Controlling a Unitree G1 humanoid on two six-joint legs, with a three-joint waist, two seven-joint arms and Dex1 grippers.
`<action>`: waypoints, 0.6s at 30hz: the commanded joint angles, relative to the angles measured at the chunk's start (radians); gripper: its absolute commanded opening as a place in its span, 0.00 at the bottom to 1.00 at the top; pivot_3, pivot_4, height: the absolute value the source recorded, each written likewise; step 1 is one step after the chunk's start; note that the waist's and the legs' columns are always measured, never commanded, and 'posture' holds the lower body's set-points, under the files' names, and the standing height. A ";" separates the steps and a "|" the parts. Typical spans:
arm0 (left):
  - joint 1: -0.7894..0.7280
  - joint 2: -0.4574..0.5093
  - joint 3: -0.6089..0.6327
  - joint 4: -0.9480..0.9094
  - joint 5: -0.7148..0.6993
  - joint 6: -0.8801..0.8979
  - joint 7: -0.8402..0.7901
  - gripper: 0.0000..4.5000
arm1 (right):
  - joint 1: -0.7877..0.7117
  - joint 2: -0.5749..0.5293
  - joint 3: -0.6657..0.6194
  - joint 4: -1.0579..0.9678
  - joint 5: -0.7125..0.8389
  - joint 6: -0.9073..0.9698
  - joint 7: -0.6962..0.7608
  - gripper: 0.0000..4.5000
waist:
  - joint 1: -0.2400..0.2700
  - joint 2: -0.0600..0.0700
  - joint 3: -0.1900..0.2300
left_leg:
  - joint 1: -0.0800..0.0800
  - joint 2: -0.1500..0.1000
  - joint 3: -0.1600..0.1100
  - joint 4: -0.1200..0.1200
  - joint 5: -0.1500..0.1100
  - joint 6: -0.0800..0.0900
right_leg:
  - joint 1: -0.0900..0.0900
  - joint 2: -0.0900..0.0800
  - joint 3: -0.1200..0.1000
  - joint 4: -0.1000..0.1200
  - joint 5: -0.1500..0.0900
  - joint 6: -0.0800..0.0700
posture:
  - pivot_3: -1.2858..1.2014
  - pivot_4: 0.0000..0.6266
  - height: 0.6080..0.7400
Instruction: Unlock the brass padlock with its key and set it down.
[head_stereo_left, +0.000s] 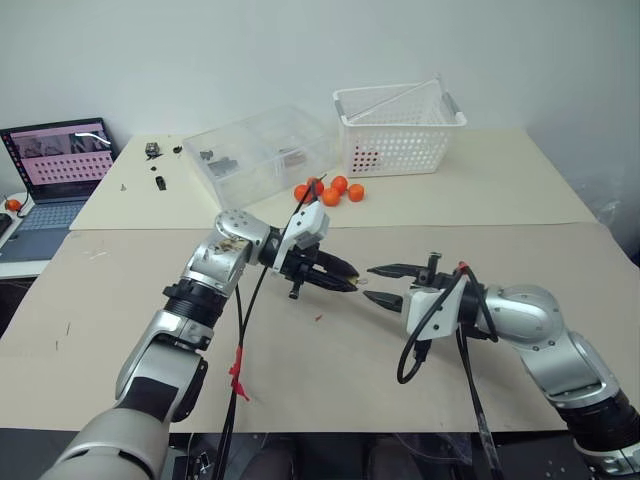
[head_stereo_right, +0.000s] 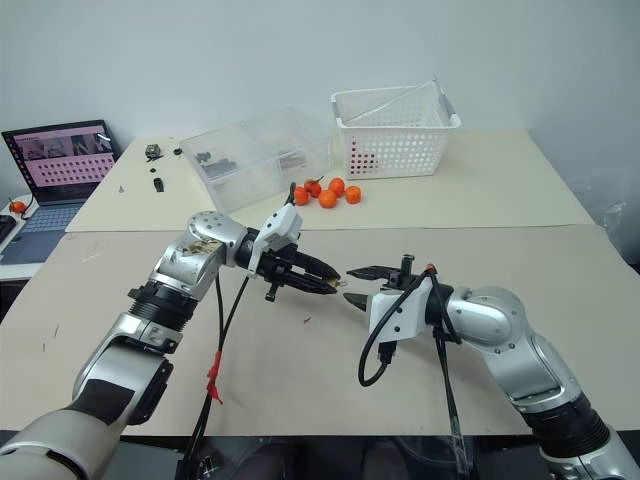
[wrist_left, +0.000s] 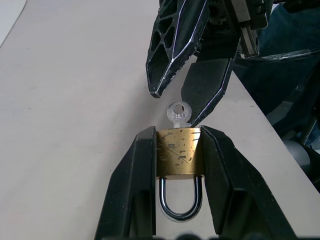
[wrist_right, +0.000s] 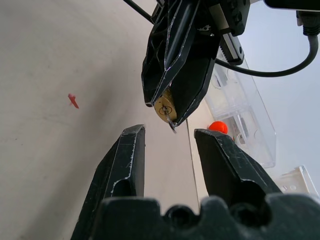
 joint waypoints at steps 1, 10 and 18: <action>-0.046 0.007 -0.001 0.004 0.012 -0.040 -0.017 0.17 | -0.009 0.011 -0.019 -0.042 0.011 -0.013 0.001 0.46 | 0.000 0.000 0.000 | 0.000 0.000 0.000 0.000 0.000 0.000 | 0.000 0.000 0.000 0.000 0.000 0.000 | 0.52 0.24 1.00; -0.058 -0.005 -0.004 0.023 0.021 -0.066 -0.026 0.17 | -0.004 0.018 -0.019 -0.042 -0.001 -0.022 -0.003 0.40 | 0.000 0.000 0.000 | 0.000 0.000 0.000 0.000 0.000 0.000 | 0.000 0.000 0.000 0.000 0.000 0.000 | 0.52 0.24 1.00; -0.067 -0.011 -0.005 0.039 0.030 -0.081 -0.030 0.17 | 0.000 0.025 -0.017 -0.040 -0.001 -0.017 -0.003 0.00 | -0.001 0.000 0.000 | 0.000 0.000 0.000 0.000 0.000 0.001 | 0.000 0.000 0.000 0.000 0.000 0.000 | 0.52 0.24 1.00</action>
